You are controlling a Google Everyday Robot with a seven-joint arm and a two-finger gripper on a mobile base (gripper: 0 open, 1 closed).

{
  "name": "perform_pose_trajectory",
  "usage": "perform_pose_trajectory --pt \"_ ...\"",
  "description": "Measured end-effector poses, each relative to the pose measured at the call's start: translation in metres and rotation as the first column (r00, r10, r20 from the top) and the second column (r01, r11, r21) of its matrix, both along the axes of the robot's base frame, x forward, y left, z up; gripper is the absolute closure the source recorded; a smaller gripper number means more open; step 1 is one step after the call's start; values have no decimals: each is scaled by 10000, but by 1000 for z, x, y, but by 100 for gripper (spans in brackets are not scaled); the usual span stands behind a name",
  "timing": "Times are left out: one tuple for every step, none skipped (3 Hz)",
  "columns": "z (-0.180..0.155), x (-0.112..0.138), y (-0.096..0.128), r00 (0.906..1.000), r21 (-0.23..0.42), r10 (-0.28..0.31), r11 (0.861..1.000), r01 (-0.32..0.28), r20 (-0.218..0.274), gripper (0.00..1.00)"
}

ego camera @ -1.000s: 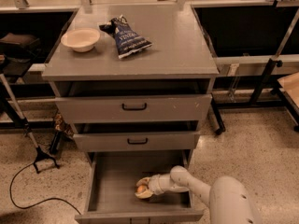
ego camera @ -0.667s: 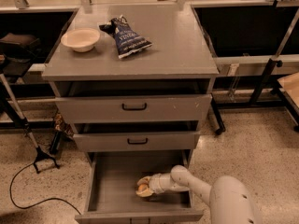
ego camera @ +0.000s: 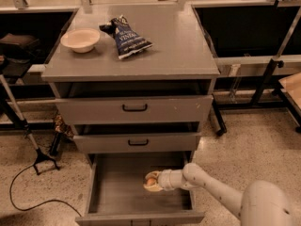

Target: Pick orange from bottom drawer and place on counter

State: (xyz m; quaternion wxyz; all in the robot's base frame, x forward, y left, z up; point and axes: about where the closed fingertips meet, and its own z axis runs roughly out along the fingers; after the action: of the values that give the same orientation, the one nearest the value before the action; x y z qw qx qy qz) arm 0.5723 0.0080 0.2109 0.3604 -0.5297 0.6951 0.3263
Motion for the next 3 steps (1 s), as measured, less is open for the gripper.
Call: perform_pose_trajectory --pt "62 -13 -12 9998 85 97 9999 -98 161 100" --pt "127 -23 -16 9979 81 399 9992 -404 505 100" --pt "212 -26 -14 9910 -126 735 9973 -725 1121 100"
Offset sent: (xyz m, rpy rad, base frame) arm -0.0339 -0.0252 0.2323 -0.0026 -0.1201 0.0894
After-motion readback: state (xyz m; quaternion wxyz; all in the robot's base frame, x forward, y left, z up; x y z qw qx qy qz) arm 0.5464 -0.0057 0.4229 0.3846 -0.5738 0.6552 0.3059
